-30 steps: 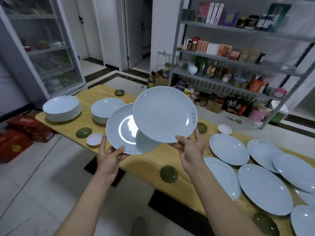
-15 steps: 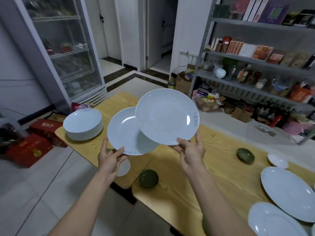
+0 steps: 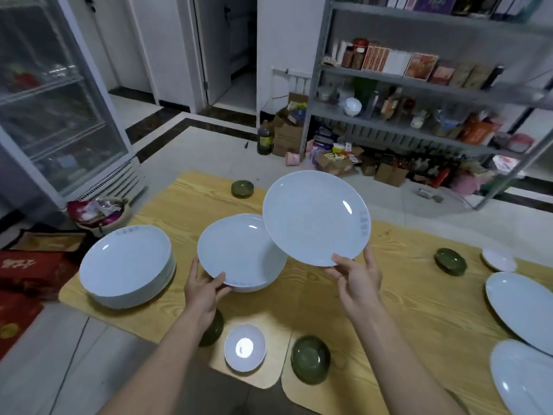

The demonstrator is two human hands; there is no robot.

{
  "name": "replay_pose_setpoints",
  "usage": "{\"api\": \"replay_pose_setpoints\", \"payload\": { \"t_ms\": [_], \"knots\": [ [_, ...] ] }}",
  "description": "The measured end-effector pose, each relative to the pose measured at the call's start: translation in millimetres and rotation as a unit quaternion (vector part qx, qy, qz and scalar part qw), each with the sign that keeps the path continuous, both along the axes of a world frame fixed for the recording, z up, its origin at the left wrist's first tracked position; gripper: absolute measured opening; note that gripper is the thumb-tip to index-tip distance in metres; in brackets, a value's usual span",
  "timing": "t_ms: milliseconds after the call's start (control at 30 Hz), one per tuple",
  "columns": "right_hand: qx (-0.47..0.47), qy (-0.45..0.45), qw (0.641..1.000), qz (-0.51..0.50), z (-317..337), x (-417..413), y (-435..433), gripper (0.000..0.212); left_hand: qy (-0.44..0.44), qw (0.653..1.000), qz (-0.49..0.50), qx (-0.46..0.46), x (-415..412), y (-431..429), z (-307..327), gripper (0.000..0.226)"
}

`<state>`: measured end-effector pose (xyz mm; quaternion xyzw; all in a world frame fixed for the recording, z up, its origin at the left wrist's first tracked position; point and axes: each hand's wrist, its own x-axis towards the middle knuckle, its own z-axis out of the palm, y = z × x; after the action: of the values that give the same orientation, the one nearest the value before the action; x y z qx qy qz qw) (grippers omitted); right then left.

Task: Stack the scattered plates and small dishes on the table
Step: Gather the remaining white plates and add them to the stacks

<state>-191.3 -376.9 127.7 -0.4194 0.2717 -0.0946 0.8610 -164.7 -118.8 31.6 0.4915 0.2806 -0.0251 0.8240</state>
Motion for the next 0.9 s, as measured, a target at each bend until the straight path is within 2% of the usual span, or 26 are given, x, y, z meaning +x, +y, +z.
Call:
{"api": "replay_pose_setpoints", "payload": {
  "t_ms": [300,633,900],
  "knots": [
    [0.013,0.048,0.998,-0.049,-27.2,24.1,47.7,0.087,0.031,0.997,-0.073,0.018,40.4,26.3,-25.1,0.083],
    [0.017,0.105,0.994,0.013,-71.3,49.9,98.2,0.088,0.048,0.982,-0.157,0.097,62.5,46.2,-42.1,0.087],
    [-0.003,0.148,0.988,0.046,-94.4,56.4,117.3,0.090,0.028,0.979,-0.190,0.075,62.7,55.2,-49.5,0.083]
  ]
}}
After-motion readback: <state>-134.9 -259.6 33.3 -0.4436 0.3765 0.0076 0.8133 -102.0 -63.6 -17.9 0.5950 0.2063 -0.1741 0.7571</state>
